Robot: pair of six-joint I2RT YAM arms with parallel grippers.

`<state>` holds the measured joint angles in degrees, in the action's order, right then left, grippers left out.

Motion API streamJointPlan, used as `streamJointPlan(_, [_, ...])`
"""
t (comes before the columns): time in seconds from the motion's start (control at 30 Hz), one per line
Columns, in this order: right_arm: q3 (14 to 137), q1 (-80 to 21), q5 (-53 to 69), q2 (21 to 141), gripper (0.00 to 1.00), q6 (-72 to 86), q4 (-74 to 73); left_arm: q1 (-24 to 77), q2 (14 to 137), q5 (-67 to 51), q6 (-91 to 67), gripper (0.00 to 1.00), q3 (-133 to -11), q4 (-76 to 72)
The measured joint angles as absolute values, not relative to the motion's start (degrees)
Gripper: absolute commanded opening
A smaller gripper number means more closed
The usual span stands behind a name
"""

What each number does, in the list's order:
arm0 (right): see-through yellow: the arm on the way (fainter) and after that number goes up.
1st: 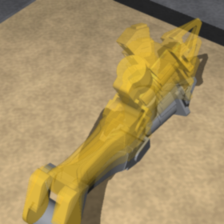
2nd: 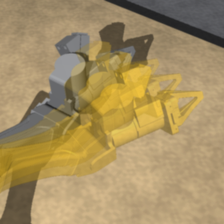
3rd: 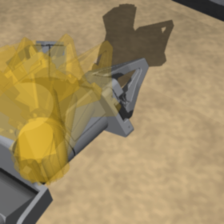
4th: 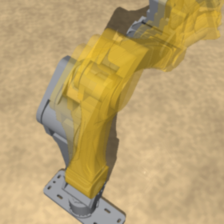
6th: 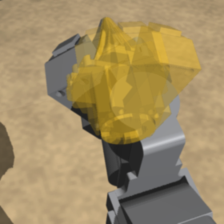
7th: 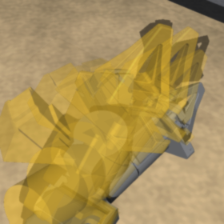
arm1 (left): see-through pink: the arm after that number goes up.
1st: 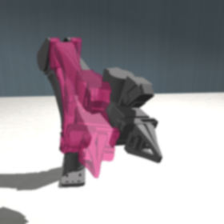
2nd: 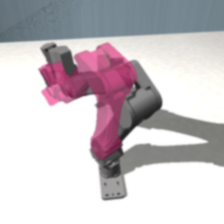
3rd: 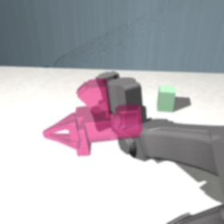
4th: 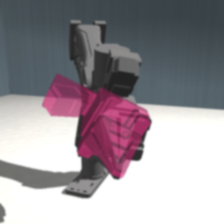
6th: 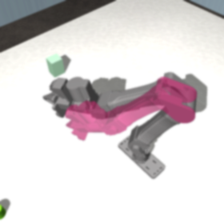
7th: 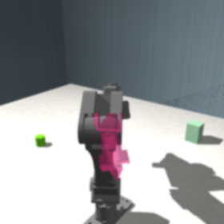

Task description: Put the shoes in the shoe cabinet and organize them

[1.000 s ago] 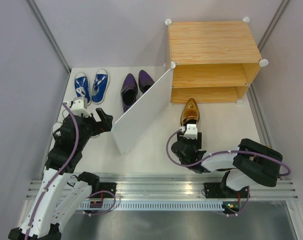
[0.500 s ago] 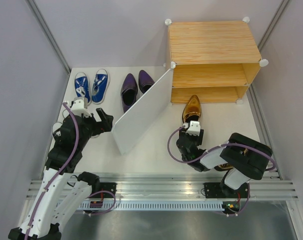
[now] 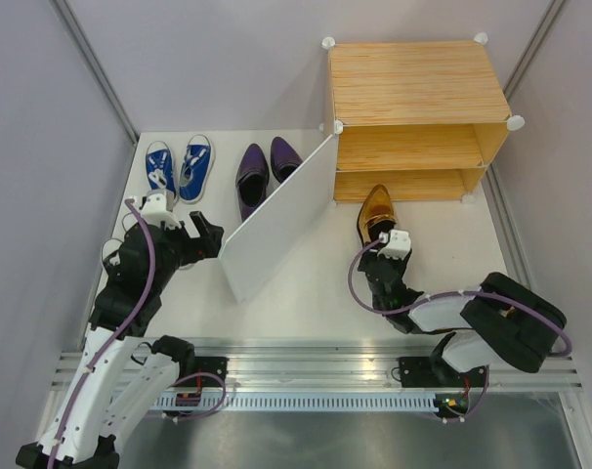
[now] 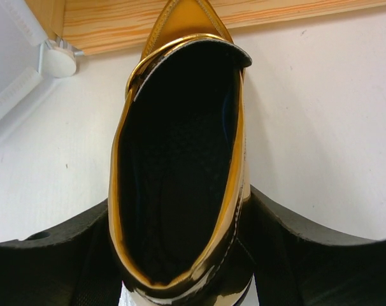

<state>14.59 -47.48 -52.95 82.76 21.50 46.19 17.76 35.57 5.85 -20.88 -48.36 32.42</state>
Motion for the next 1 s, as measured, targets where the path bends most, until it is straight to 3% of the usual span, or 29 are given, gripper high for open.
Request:
streamJointPlan(0.17, [14.66,-42.19,-45.41,77.21,0.05,21.85,43.29,17.76,35.64,5.80,-20.88,0.98,-48.36,32.42])
streamJointPlan(0.57, [18.04,-38.02,-38.83,76.77,0.02,20.27,39.77,17.76,35.64,5.80,-20.88,0.98,-48.34,32.42])
streamJointPlan(1.0, [22.26,-33.58,-34.68,82.08,0.04,17.47,41.58,17.76,35.83,5.78,-20.88,0.98,-48.34,32.42])
